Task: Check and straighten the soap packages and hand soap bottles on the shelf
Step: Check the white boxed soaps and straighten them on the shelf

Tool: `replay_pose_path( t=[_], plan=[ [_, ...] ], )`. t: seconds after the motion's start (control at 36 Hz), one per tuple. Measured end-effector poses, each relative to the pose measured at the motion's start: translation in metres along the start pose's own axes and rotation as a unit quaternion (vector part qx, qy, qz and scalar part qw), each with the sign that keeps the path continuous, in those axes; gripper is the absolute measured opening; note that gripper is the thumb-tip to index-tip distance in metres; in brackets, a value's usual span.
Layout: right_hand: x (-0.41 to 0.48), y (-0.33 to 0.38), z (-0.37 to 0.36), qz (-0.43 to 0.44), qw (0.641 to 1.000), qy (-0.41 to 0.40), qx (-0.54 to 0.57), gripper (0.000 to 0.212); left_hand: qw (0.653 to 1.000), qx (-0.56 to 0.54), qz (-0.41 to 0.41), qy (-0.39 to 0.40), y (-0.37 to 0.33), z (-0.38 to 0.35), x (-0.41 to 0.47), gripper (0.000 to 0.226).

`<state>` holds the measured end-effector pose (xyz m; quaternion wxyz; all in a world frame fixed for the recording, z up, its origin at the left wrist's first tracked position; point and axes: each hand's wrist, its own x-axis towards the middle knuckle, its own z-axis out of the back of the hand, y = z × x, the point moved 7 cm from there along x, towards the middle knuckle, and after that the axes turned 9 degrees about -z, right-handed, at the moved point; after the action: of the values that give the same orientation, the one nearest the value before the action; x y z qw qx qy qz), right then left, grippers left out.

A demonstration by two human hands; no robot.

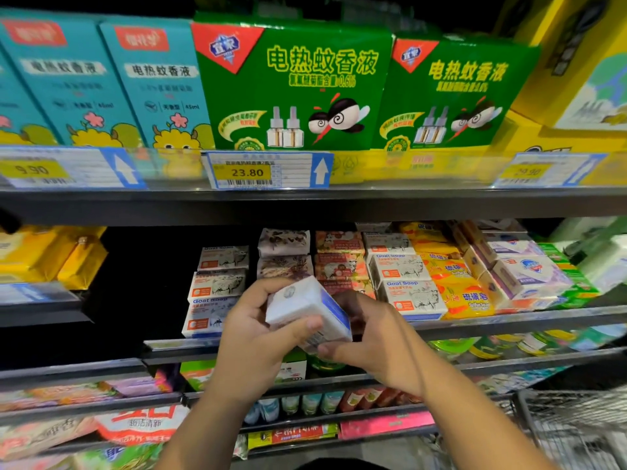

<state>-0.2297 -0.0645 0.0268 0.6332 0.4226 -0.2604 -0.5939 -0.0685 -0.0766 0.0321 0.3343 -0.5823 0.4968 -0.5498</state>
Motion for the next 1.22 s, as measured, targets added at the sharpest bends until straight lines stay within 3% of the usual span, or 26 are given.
replay_pose_path(
  t=[0.08,0.19,0.33,0.39,0.47,0.61,0.78,0.89,1.03,1.14,1.22],
  plan=[
    [0.001,-0.001,-0.008,-0.005,1.0,0.017,0.011,0.049,1.0,0.015,0.007,0.025,-0.001,-0.01,-0.002,0.047],
    [-0.001,-0.002,-0.019,0.008,0.993,0.042,0.111,0.055,0.997,0.047,0.023,0.05,0.002,-0.017,-0.006,0.05],
    [0.003,-0.016,0.0,-0.038,0.999,0.008,0.021,0.043,0.998,0.054,0.016,0.015,0.007,-0.002,-0.004,0.046],
    [0.003,-0.018,0.017,-0.045,0.997,-0.018,0.052,0.047,0.997,0.078,0.006,0.008,0.007,0.005,-0.002,0.047],
    [-0.002,-0.008,0.036,0.003,0.987,-0.036,0.154,0.046,0.994,0.105,0.021,0.009,0.014,0.01,-0.003,0.059],
    [-0.007,0.006,0.041,0.06,0.975,-0.081,0.197,0.048,0.986,0.139,0.06,0.067,0.031,-0.003,-0.008,0.06],
    [-0.011,0.024,0.023,0.157,0.984,-0.078,0.034,0.051,0.986,0.132,0.073,0.075,0.036,-0.014,-0.01,0.054],
    [-0.008,0.01,0.043,0.131,0.981,-0.076,0.117,0.051,0.992,0.123,0.016,0.019,0.026,-0.001,-0.004,0.057],
    [-0.004,-0.004,0.047,0.072,0.972,-0.035,0.222,0.053,0.997,0.051,-0.046,0.017,0.005,0.004,0.007,0.059],
    [0.005,-0.013,0.037,-0.012,0.958,-0.05,0.284,0.045,1.0,0.027,0.009,-0.006,0.006,0.0,0.014,0.047],
    [0.01,-0.016,0.027,-0.091,0.957,-0.034,0.273,0.032,0.991,0.005,0.125,-0.049,0.018,-0.002,0.011,0.031]
  ],
)
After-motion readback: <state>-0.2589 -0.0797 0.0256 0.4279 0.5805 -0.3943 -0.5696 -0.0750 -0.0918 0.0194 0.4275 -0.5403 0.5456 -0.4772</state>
